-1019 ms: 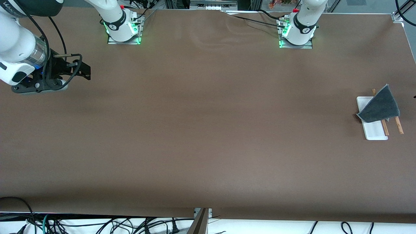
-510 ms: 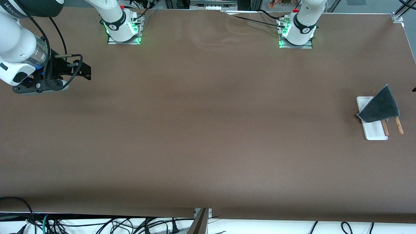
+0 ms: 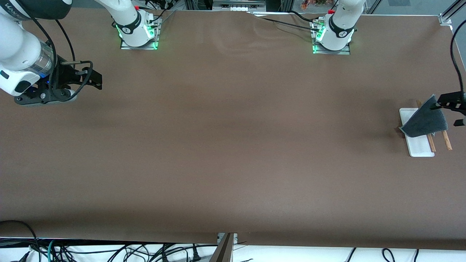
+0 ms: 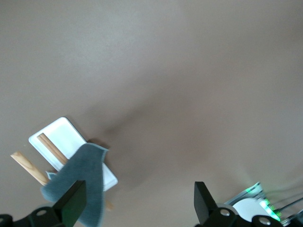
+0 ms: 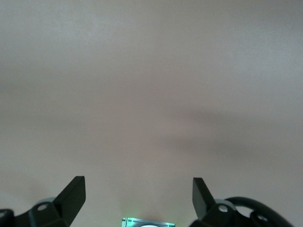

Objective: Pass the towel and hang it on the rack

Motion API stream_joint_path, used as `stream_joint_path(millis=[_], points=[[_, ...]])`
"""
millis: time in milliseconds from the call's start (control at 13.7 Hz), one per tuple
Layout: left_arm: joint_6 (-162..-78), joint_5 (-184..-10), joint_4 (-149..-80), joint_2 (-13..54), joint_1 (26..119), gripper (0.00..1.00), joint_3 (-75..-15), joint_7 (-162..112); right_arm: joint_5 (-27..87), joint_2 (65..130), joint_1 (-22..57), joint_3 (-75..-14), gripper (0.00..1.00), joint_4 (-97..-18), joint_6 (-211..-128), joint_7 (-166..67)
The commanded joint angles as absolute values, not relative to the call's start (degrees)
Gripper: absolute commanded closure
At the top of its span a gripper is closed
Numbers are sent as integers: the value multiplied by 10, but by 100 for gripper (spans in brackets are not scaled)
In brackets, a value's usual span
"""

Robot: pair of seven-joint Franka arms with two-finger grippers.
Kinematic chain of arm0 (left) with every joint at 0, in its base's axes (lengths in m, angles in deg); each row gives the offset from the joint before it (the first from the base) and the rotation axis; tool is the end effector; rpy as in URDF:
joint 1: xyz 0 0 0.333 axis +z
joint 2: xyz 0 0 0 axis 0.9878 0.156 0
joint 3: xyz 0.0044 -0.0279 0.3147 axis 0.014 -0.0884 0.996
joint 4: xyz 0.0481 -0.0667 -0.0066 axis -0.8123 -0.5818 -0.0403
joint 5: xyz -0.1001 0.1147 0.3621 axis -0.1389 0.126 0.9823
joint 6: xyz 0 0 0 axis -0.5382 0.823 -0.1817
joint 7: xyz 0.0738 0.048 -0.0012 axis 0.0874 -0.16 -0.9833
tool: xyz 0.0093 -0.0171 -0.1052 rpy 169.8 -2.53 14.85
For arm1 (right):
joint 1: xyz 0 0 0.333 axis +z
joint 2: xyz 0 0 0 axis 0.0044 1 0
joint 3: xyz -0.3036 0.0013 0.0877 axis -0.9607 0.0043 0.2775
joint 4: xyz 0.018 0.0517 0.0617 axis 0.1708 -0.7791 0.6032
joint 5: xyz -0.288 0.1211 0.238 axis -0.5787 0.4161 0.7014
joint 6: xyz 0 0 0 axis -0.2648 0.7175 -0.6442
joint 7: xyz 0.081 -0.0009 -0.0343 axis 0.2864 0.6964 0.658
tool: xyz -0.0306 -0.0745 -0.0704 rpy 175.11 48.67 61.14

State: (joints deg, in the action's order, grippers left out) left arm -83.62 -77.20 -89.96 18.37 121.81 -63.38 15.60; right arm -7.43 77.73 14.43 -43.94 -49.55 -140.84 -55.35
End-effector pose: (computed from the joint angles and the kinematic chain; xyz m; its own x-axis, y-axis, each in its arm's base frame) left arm 0.6187 0.1412 0.5253 0.8570 -0.4868 -0.1690 -0.4596 -0.8704 0.1768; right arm 0.5580 0.0900 0.5764 0.9804 0.1417 -0.1371 0.1455 -0.9892 0.0177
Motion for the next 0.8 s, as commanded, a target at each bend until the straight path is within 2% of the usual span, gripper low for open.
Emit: stream_joint_path(millis=[0,291,437,582,728], points=[[-822,-809,-913,138,1141,0,-582,74,-75,764,144,-440,0,-511,-1415,-548],[-832,-917,-972,65,951,0,-413,-71,-75,764,144,-440,0,-511,-1415,-548],[-874,-930,-1030,16,885,0,-370,-169,-75,764,144,-440,0,-511,-1415,-548],[-960,-923,-1119,-48,838,0,-324,-195,-75,764,145,-440,0,-511,-1415,-549],[-982,-921,-1139,-65,821,0,-285,-193,-76,764,144,-440,0,-511,-1415,-548]])
